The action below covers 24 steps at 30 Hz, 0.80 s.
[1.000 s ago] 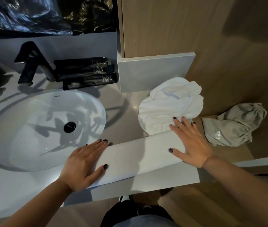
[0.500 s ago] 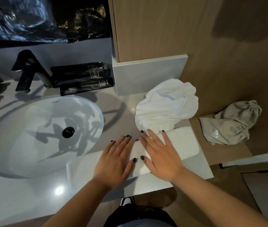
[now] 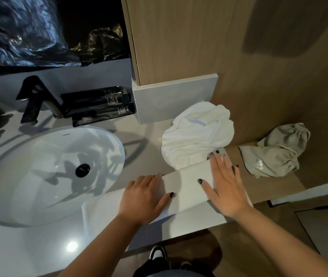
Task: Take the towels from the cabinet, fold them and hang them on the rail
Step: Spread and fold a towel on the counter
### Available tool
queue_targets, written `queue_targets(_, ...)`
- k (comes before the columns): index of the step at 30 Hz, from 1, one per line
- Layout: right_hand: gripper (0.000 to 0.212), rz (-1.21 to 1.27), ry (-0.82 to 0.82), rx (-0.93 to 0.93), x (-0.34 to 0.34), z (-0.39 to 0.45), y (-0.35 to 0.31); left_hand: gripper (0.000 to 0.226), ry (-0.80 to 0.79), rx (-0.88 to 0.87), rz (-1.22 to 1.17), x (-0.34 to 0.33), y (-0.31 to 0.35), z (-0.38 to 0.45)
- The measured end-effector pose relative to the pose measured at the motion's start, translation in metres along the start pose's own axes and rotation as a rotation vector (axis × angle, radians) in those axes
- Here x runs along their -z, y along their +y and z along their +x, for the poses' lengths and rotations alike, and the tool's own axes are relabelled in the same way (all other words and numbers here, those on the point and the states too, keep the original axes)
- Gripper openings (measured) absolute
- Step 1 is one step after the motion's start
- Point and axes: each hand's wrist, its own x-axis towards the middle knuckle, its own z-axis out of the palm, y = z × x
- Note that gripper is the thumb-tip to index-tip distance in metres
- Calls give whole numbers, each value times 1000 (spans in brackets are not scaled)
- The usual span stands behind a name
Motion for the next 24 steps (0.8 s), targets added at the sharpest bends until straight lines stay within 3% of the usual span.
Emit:
queue_targets(3,80,258,115,-136,-6,-24,-13,73,-156,112,-13,7,11,13)
queue_targets(7,61,591,307,-225,-7,-59,-20,78,-299,269,-68,11,21,28)
queue_targets(13,44,1047,243,-520,2,-82,-22,77,-456,363,-127,4,42,30)
queue_targets(17,26,1364,82,-689,10,-91,-29,66,-374,389,-180,-8,66,10)
queue_targets(20,10,1499,14,-697,20,-101,-30,61,-257,436,-247,-8,86,-12)
queue_targets(24,11,1657,-146,-654,25,-104,-14,53,-91,414,-389,-6,109,-42)
